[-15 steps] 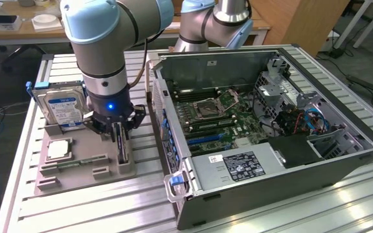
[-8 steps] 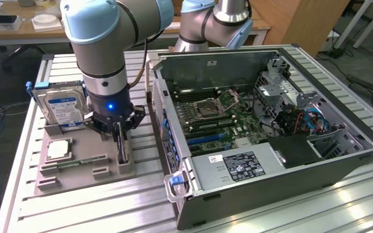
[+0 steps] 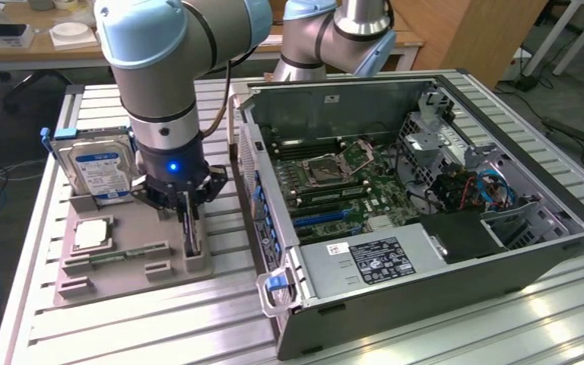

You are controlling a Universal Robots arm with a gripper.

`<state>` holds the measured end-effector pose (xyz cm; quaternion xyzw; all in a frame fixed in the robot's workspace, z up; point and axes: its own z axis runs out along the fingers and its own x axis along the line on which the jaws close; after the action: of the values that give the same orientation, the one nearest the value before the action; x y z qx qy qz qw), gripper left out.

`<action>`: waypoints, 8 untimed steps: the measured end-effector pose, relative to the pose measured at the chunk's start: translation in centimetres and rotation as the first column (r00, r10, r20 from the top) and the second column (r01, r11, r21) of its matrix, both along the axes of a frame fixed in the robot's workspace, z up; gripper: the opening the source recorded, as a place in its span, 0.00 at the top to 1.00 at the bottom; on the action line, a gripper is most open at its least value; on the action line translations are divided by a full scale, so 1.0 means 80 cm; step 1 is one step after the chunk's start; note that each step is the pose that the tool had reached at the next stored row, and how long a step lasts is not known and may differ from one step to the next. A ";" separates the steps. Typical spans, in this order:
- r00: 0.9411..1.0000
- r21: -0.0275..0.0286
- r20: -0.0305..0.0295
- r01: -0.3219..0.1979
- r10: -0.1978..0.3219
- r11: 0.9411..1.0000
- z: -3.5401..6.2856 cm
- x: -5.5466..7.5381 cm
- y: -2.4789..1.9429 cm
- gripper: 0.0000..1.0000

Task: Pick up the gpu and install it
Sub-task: 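Pick up the gpu and move the gpu toward the slot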

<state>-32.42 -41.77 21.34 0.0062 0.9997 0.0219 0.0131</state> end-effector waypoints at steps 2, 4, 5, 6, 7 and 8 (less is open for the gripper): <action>1.000 0.000 0.000 0.000 0.000 1.000 0.000 0.000 0.0000 0.73; 1.000 0.000 0.000 0.000 0.000 1.000 0.000 0.000 0.0000 0.73; 1.000 0.000 0.000 0.000 0.000 1.000 0.000 0.000 0.0000 0.73; 1.000 0.000 0.000 0.000 0.000 1.000 0.000 0.000 0.0000 0.73; 1.000 0.000 0.000 0.000 0.000 1.000 0.000 0.000 0.0000 0.73; 1.000 0.000 0.000 0.000 0.000 1.000 0.000 0.000 0.0000 0.73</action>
<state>-32.42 -41.77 21.34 0.0062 0.9997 0.0219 0.0131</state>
